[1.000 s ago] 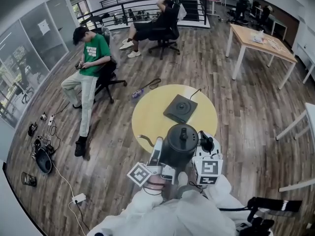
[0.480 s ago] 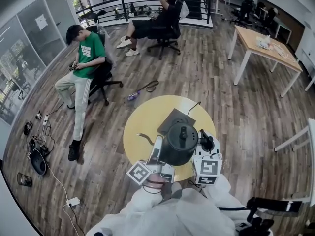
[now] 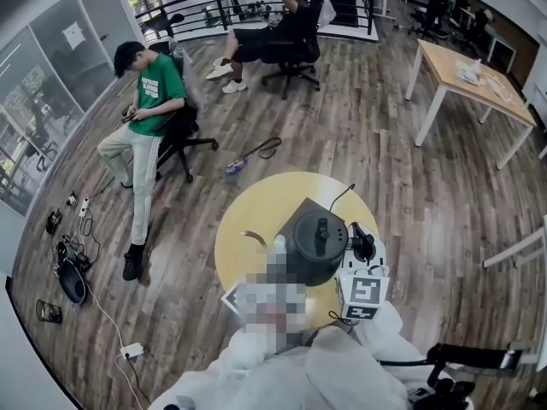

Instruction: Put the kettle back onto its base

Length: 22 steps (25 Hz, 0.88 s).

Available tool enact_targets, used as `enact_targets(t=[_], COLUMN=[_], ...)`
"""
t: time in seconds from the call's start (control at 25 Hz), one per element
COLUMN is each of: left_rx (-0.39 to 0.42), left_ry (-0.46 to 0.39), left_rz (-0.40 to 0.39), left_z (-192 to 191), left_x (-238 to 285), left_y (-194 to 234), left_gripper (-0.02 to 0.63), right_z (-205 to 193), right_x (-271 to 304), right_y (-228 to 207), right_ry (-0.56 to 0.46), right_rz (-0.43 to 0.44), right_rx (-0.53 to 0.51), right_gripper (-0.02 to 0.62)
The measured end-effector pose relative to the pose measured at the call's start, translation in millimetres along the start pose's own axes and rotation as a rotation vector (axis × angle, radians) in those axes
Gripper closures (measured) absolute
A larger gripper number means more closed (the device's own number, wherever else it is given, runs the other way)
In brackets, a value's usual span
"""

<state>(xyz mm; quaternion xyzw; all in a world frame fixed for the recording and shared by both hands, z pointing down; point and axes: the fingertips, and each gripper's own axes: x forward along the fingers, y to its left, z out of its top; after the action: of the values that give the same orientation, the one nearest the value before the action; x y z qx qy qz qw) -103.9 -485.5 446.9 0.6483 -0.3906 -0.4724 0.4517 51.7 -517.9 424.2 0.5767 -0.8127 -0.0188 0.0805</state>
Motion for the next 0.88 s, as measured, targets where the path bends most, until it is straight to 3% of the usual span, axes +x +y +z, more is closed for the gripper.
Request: enact_targets(t=[0.24, 0.4, 0.64, 0.88], left_rx=[0.05, 0.168, 0.249, 0.382], left_ry=[0.058, 0.113, 0.149, 0.212], left_rz=[0.004, 0.06, 0.033, 0.099], left_z=[4, 9, 16, 31], left_x=[24, 42, 80, 111], left_y=[9, 22, 41, 88], left_gripper=[0.268, 0.275, 0.275, 0.333], right_z=[-4, 0, -9, -37], right_x=[13, 26, 58, 100], right_y=[-10, -19, -31, -36], right_ry=[-0.043, -0.058, -0.061, -0.064], right_rz=[-0.071, -0.113, -0.154, -0.172], right_rx=[0.021, -0.008, -0.013, -0.035], right_gripper=[0.583, 0.583, 0.583, 0.583])
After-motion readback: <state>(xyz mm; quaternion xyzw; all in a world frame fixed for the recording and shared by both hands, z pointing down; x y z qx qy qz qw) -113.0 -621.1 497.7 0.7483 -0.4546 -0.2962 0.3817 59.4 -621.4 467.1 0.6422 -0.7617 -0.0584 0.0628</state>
